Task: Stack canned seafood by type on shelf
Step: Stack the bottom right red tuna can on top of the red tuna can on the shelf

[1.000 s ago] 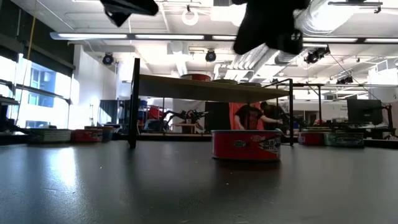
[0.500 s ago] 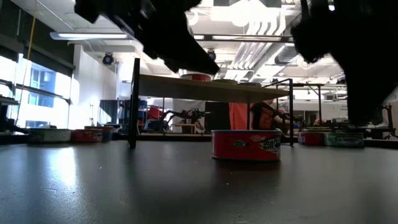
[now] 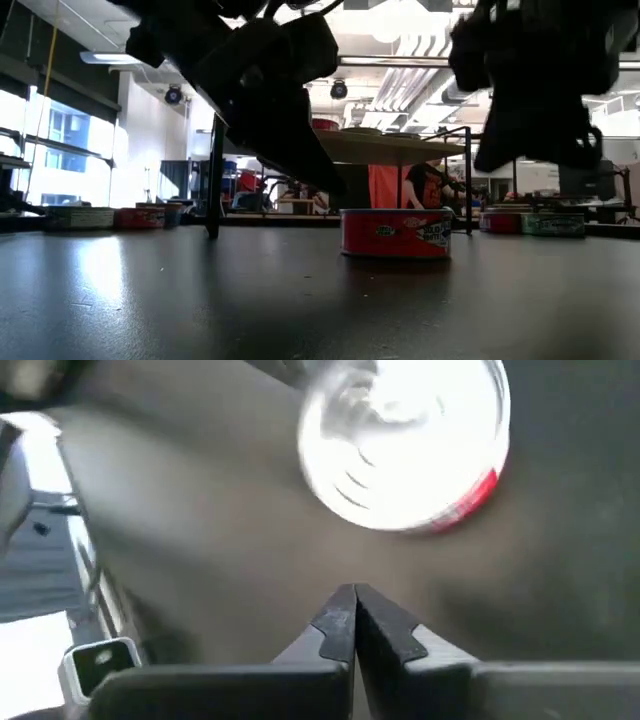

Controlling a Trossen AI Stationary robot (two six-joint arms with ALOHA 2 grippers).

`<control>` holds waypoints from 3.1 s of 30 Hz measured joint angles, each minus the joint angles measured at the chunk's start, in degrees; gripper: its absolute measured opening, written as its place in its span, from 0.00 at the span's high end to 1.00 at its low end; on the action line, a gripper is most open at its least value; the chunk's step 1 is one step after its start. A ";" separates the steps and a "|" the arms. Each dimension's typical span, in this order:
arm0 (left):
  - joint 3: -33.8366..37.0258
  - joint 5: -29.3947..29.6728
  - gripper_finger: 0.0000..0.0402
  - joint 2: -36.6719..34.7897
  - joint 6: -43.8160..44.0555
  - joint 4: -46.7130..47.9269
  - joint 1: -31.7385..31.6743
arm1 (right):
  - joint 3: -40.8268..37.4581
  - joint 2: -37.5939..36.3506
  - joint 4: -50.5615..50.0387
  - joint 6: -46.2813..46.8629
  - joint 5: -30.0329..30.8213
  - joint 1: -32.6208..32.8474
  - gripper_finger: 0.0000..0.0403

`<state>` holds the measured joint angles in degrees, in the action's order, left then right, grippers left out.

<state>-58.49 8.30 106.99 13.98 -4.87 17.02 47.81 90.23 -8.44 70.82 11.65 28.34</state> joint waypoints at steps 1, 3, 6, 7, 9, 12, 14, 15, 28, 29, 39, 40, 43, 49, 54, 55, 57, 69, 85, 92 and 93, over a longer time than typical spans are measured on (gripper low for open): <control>0.32 0.79 1.00 -0.06 1.01 -0.54 0.21 | 0.00 -0.91 -1.04 -0.47 0.28 -0.41 1.00; 1.31 2.95 1.00 -0.12 3.44 -0.76 0.56 | 0.00 -1.80 -4.07 -0.87 1.33 -1.71 1.00; 3.52 5.00 1.00 -0.06 6.90 -0.43 0.76 | 0.00 -1.68 -6.82 -3.41 1.78 -4.11 1.00; 4.23 5.38 1.00 -0.06 8.07 -0.53 0.72 | 0.00 -1.46 -6.59 -4.56 1.65 -4.94 1.00; 5.35 5.57 1.00 -0.06 9.75 -0.85 0.67 | 0.00 -0.94 -5.04 -7.12 0.26 -6.57 1.00; 6.22 5.69 1.00 -0.06 11.35 -1.05 0.97 | 0.00 -0.54 -2.27 -10.04 -1.32 -8.52 1.00; 6.29 5.63 1.00 -0.06 11.37 -1.19 1.05 | 0.00 -0.56 -2.41 -11.02 -1.44 -9.56 1.00; 6.29 5.61 1.00 -0.06 11.10 -1.69 1.09 | 0.00 -0.54 -2.85 -11.64 -1.55 -9.97 1.00; 6.24 1.79 1.00 4.11 9.95 -10.04 -0.60 | 0.00 0.79 -2.48 -13.82 -4.01 -11.55 1.00; 6.25 1.81 1.00 4.12 9.92 -10.03 -0.50 | 0.00 1.45 -2.00 -13.58 -4.39 -11.33 1.00; 6.22 1.70 1.00 4.03 9.49 -11.06 -0.51 | 0.00 4.80 2.14 -11.84 -5.28 -10.30 1.00; 6.25 1.70 1.00 4.03 9.25 -11.70 -0.51 | 0.00 4.80 1.77 -11.75 -5.06 -10.30 1.00; 6.28 1.63 1.00 4.03 8.19 -14.31 -0.51 | 0.00 4.76 0.82 -11.74 -3.38 -10.04 1.00; 4.17 0.65 1.00 4.05 7.67 -18.35 -0.31 | 0.02 4.82 -0.32 -10.84 -0.66 -9.55 1.00; 0.69 1.61 1.00 3.92 2.90 -19.58 -0.46 | 0.11 5.39 -0.46 -10.64 0.00 -9.26 1.00; -0.07 2.02 1.00 3.92 1.48 -19.57 -0.50 | 0.09 5.50 -0.45 -10.56 -0.65 -9.18 1.00; -1.21 2.50 1.00 3.92 -1.11 -18.98 -0.57 | -0.01 5.69 -0.66 -10.23 -1.68 -9.09 1.00; -2.50 3.67 1.00 1.88 -3.96 -12.46 -1.34 | 0.02 -0.67 -6.09 -11.90 2.71 -9.21 1.00; -2.50 5.66 1.00 -9.63 -5.25 19.99 -0.62 | 10.55 -10.21 -4.49 -19.32 2.96 -0.93 0.83; -2.41 5.15 1.00 -15.37 -9.87 22.28 0.02 | 31.85 4.06 -33.56 -34.78 -0.75 -0.54 0.52; -2.41 5.25 1.00 -17.35 -10.34 23.78 -0.15 | 34.17 6.04 -37.53 -34.55 -0.71 -0.82 0.48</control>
<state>-60.90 13.55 89.64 3.65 18.92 16.87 81.98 96.26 -45.97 36.26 10.94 27.52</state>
